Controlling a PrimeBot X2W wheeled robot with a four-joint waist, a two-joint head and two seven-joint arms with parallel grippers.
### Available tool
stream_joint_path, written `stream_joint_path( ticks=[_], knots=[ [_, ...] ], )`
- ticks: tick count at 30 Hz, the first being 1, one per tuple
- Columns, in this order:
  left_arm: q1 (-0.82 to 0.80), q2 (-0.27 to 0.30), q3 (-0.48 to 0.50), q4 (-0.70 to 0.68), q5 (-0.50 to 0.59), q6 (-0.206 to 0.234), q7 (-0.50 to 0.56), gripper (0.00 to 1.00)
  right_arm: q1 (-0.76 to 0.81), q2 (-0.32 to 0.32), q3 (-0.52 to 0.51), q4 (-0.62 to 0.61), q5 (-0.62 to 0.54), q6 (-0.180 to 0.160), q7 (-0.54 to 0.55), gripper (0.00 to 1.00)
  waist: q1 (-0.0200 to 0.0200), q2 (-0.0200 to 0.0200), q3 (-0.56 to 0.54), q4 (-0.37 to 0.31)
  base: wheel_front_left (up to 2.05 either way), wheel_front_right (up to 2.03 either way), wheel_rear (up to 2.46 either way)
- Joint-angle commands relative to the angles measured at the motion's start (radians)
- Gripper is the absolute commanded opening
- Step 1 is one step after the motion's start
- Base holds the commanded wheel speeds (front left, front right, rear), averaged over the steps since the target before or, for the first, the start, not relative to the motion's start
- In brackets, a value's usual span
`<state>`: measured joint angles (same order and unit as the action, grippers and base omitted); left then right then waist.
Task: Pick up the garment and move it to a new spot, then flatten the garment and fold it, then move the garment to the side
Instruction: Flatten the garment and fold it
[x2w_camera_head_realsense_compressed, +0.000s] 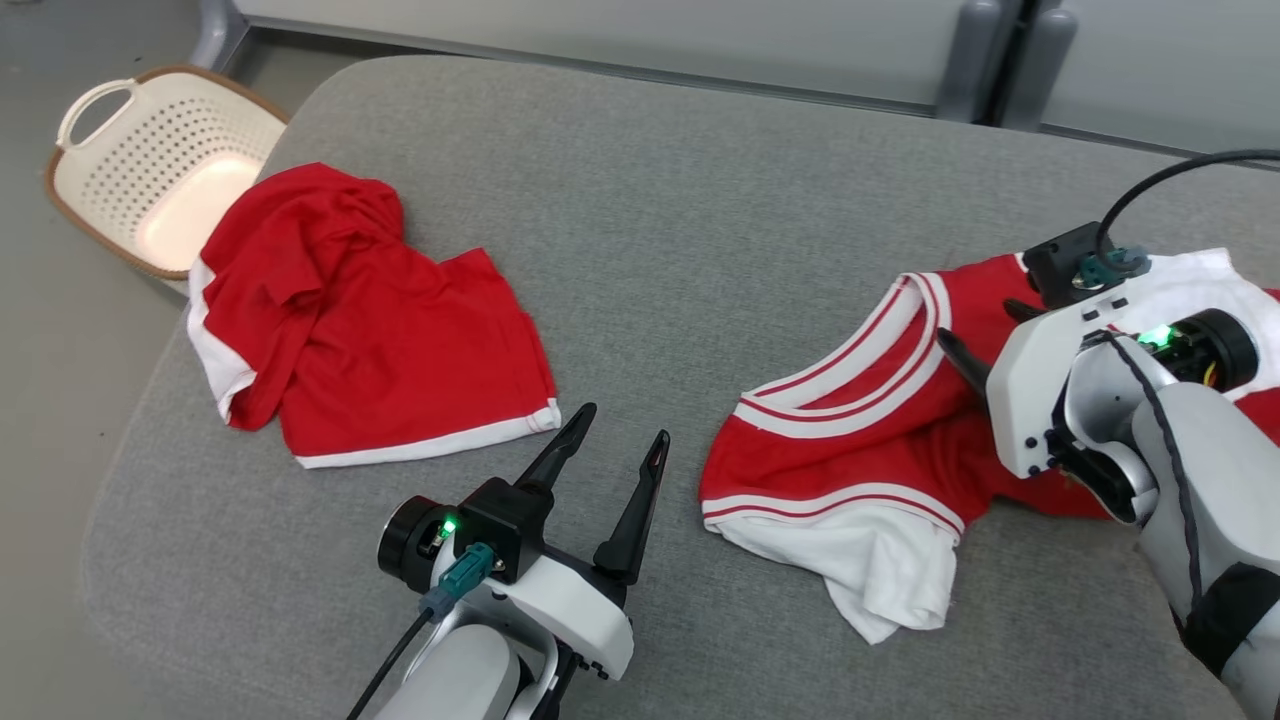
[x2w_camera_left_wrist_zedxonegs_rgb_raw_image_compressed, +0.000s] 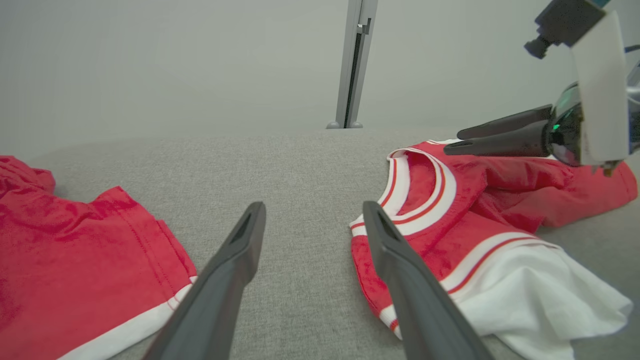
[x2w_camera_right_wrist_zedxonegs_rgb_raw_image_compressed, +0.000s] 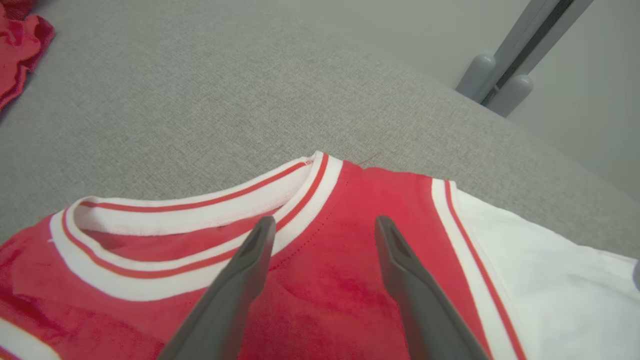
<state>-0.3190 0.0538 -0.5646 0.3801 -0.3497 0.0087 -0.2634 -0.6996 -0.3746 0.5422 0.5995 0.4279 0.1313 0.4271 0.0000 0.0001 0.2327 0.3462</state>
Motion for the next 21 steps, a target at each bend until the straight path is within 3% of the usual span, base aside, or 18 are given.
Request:
stream_joint_path(
  ticks=[1,11,12,13,14,21],
  knots=[
    [-0.003,0.002,0.0,-0.003,0.01,-0.001,-0.002,1.0,-0.016,-0.011,-0.002,0.024,0.012,-0.001,0.031,1.0,0.0,-0.0001,0.022,0.042,0.0,0.0,0.0],
    [-0.004,-0.001,-0.038,-0.039,-0.013,0.011,-0.002,1.0,-0.051,-0.026,0.0,0.124,0.042,-0.001,0.14,1.0,0.0,-0.0001,0.051,0.095,0.0,0.0,0.0],
    [-0.005,-0.001,-0.042,-0.041,-0.016,0.012,-0.002,1.0,-0.05,-0.028,0.0,0.131,0.045,-0.001,0.145,0.75,0.0,-0.0001,0.054,0.098,0.0,0.0,0.0],
    [-0.005,-0.002,-0.046,-0.043,-0.019,0.015,-0.002,1.0,-0.052,-0.029,0.001,0.136,0.046,-0.001,0.147,0.16,0.0,-0.0001,0.056,0.101,0.0,0.0,0.0],
    [-0.006,-0.002,-0.05,-0.045,-0.021,0.018,-0.002,1.0,-0.055,-0.031,0.007,0.135,0.046,-0.001,0.143,0.0,0.0,-0.0001,0.059,0.104,0.0,0.0,0.0],
    [-0.016,-0.002,-0.075,-0.051,-0.038,0.024,-0.002,1.0,-0.144,-0.069,0.047,0.084,-0.012,-0.001,-0.035,0.0,0.0,-0.0001,0.073,0.128,0.0,0.0,0.0]
  ],
)
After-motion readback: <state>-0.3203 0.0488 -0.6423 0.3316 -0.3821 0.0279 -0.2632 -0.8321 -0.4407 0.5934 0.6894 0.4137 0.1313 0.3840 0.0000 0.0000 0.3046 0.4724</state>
